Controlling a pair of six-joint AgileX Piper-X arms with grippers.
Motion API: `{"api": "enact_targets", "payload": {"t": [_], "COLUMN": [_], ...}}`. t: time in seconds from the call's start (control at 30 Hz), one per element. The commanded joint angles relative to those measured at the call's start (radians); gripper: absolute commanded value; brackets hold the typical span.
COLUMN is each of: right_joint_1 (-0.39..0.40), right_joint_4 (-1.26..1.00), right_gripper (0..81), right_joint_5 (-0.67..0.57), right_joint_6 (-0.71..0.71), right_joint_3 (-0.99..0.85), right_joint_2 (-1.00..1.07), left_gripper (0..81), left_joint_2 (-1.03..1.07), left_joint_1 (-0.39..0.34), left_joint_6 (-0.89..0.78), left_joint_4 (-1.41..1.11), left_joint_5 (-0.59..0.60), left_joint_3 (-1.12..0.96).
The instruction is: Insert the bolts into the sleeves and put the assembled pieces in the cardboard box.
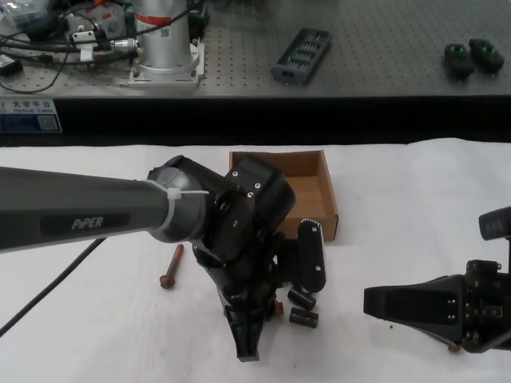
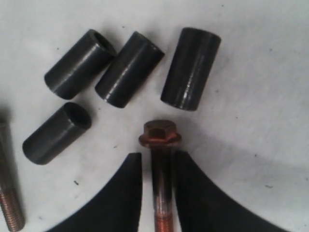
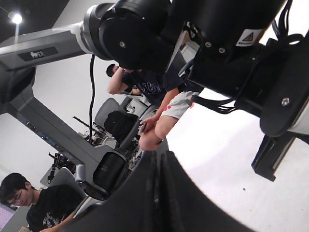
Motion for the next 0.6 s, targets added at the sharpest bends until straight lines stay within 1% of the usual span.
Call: {"api": "enact_targets", "payload": {"t": [0.0,0.3,0.37,0.5,0.57], "right_joint_1": [-0.007,-0.007,-0.007,-0.007,-0.007], "right_joint_4": [-0.025,-0.025,-0.025,-0.025,-0.025], "right_gripper": [4.3,4.3,4.3,4.3,4.3], "right_joint_5": [-0.007,-0.023,-0.023,-0.023,-0.023], "right_joint_6": [0.016,0.016,0.016,0.016,0.016], "right_joint_3": [-0.006,-0.006,-0.006,-0.006,-0.006], "right_joint_2": [-0.015,-0.015,-0.015,-0.015,-0.015], "left_gripper": [19.5,19.2,17.5,11.1,9.6], "left_joint_2": [-0.006,-0.006,-0.006,-0.006,-0.006], "left_joint_1": [0.004,0.004,0.004,0.004,0.004], "left_joint_6": [0.053,0.068,0.068,0.068,0.066], "left_joint_4": [0.055,0.065,0.071,0.071,0.071], "left_joint_5": [-0.03,-0.037,-0.037,-0.037,-0.037], "left_joint_3": [-0.002,-0.002,-0.002,-0.002,-0.002]}}
